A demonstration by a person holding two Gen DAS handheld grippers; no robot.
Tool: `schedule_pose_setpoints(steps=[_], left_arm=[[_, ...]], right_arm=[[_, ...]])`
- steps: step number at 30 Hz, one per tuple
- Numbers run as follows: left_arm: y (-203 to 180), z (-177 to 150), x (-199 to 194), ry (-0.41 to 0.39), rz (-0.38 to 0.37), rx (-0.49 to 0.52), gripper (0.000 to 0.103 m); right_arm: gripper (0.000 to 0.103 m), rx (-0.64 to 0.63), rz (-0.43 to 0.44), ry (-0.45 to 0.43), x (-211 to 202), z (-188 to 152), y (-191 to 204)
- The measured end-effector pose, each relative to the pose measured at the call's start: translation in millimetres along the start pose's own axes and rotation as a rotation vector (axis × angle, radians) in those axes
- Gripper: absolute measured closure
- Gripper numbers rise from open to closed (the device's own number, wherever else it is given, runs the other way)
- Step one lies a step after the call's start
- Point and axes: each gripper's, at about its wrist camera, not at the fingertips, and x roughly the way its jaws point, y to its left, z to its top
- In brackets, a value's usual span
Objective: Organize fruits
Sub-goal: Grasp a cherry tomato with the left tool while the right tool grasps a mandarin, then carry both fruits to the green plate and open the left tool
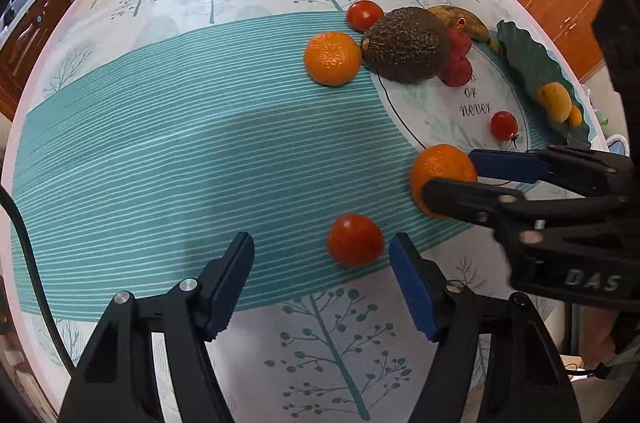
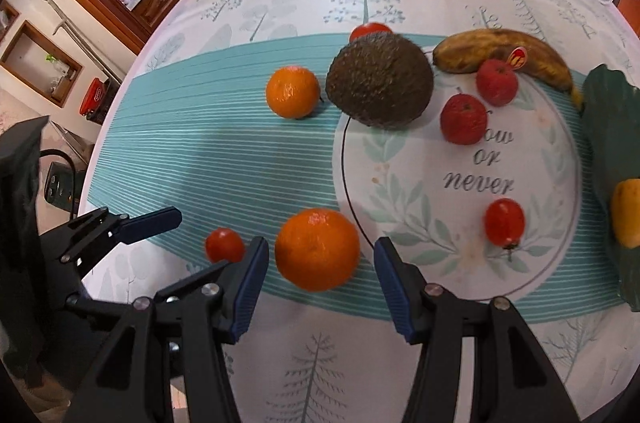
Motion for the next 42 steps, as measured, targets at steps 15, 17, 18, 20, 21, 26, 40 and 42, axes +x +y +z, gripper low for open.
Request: schedule_pose_setpoints(steps=[15, 17, 18, 20, 21, 26, 40, 42], left_arm=[[-16, 10, 16, 0.022, -0.041, 0.028, 0.060], [-20, 11, 17, 0.023, -0.029, 0.035, 0.067], [-20, 11, 17, 0.025, -0.029, 0.039, 0.069], [-24, 12, 17, 0.031, -0.020, 0.052, 0.073], [-27, 13, 18, 0.032, -0.009, 0.059, 0.073], [-37, 11, 18, 0.044, 0.010, 0.078, 0.074], [-94, 34, -21, -0.025, 0.023, 0.149, 0.074], [-103, 40, -29, -0.042, 0.020, 0.161, 0.074]], right_arm=[[0.057, 0.014, -0.050, -0.016, 0, -9, -13], [0.057, 0.013, -0.058, -0.019, -2, -11, -15], [0.057, 0.012, -0.059, -0.020, -3, -12, -17], [0.057, 0.012, -0.060, -0.023, -6, -15, -18], [0.057, 0.011, -0.060, -0.024, -7, -15, -18], [0.057, -0.001, -0.063, -0.035, -13, -20, -20], [0.057, 0.004, -0.065, -0.100, -58, -31, -40], [0.057, 0.009, -0.067, -0.127, -71, -33, -47]])
